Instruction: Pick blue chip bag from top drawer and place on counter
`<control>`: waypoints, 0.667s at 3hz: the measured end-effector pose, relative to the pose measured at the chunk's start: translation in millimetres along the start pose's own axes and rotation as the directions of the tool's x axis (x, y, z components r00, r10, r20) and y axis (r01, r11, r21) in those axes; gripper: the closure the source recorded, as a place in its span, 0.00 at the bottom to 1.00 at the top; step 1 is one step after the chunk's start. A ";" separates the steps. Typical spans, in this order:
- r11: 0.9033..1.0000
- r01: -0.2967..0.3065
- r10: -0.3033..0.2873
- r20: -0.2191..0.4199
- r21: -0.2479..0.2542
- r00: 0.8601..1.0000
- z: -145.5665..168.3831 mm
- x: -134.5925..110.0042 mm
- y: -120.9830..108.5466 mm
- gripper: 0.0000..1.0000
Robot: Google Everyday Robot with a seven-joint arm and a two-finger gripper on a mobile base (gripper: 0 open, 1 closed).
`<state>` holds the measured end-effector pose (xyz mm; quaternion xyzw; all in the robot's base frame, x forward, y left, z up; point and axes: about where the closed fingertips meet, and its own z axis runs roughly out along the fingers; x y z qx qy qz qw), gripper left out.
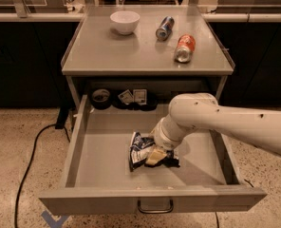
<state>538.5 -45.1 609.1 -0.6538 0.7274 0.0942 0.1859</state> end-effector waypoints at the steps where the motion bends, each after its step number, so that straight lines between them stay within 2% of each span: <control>1: 1.000 0.005 -0.005 0.003 0.005 1.000 -3.4 -3.9 -0.9 0.65; 2: 0.999 0.032 -0.034 0.041 0.040 0.999 -37.9 -36.2 -11.6 0.89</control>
Offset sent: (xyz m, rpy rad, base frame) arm 0.0238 0.0427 0.1345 0.0899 -0.1417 0.0436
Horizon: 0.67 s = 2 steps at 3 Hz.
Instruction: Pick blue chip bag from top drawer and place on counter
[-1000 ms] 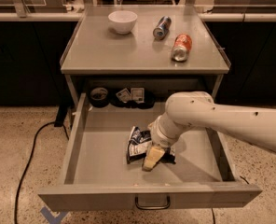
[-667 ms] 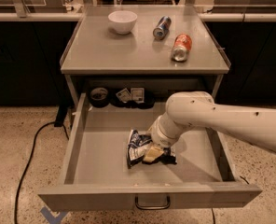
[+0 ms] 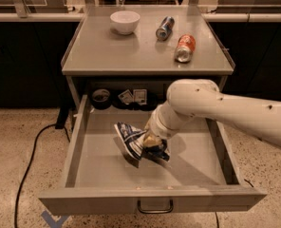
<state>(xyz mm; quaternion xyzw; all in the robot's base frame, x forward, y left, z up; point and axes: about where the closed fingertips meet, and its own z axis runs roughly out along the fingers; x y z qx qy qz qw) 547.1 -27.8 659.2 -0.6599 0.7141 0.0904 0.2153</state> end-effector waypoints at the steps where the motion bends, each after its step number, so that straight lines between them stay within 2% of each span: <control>1: 0.998 0.056 -0.058 0.047 0.028 0.997 -45.4 -61.5 -21.0 1.00; 2: 0.993 0.116 -0.117 0.070 0.028 0.991 -75.4 -117.8 -40.4 1.00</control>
Offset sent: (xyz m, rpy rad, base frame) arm 0.0526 0.1258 0.2023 0.0644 -0.1135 0.1948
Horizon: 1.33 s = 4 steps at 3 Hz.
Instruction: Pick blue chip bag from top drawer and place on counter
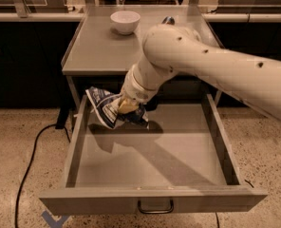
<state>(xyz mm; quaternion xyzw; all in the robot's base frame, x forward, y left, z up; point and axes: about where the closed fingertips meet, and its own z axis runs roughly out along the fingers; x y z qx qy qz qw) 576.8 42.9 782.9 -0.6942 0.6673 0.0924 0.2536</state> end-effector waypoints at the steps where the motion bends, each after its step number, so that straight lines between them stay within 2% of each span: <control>1: 0.997 0.072 -0.069 0.085 -0.041 0.994 -23.1 -54.3 -20.8 1.00; 2: 0.988 0.155 -0.150 0.143 -0.023 0.978 -59.8 -109.6 -51.2 1.00; 3: 0.988 0.155 -0.150 0.143 -0.023 0.978 -59.8 -109.6 -51.3 1.00; 4: 0.984 0.178 -0.177 0.104 -0.001 0.979 -68.0 -108.8 -73.6 1.00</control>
Offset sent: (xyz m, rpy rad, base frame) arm 0.0436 0.0946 0.1650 0.1141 -0.0768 0.2634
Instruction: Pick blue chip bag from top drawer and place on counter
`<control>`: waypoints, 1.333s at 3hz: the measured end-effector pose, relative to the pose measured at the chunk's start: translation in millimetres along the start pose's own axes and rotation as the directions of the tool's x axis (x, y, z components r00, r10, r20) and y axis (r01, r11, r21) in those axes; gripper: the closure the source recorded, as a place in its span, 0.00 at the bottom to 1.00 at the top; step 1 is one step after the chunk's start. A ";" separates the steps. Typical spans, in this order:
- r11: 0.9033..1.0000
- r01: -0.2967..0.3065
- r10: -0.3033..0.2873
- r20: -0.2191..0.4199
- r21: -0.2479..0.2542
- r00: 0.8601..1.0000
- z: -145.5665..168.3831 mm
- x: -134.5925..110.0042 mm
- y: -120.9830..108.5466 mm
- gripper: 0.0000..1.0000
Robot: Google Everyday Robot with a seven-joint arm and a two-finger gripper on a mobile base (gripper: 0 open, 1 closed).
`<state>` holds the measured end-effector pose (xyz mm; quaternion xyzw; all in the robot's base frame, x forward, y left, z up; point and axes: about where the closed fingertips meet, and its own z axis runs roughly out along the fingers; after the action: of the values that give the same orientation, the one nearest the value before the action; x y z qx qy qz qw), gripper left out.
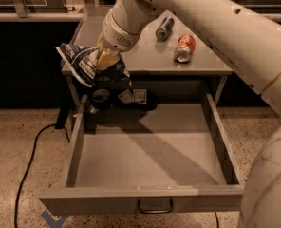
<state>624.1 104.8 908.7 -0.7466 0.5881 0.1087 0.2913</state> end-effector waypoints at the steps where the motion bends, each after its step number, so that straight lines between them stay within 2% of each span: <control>1: 0.996 0.023 -0.016 -0.075 0.091 0.997 -25.5 9.9 -50.9 1.00; 2: 0.989 0.015 0.007 -0.148 0.148 0.989 -40.3 30.0 -94.6 1.00; 3: 0.977 -0.024 0.075 -0.239 0.213 0.968 -39.6 56.5 -137.7 1.00; 4: 0.977 -0.024 0.076 -0.239 0.213 0.968 -39.5 56.6 -137.7 1.00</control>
Offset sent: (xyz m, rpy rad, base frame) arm 0.1693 -0.0759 0.0840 -0.1664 -0.2116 -0.2424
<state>762.7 55.5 954.2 -0.7045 0.6464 -0.0396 0.2903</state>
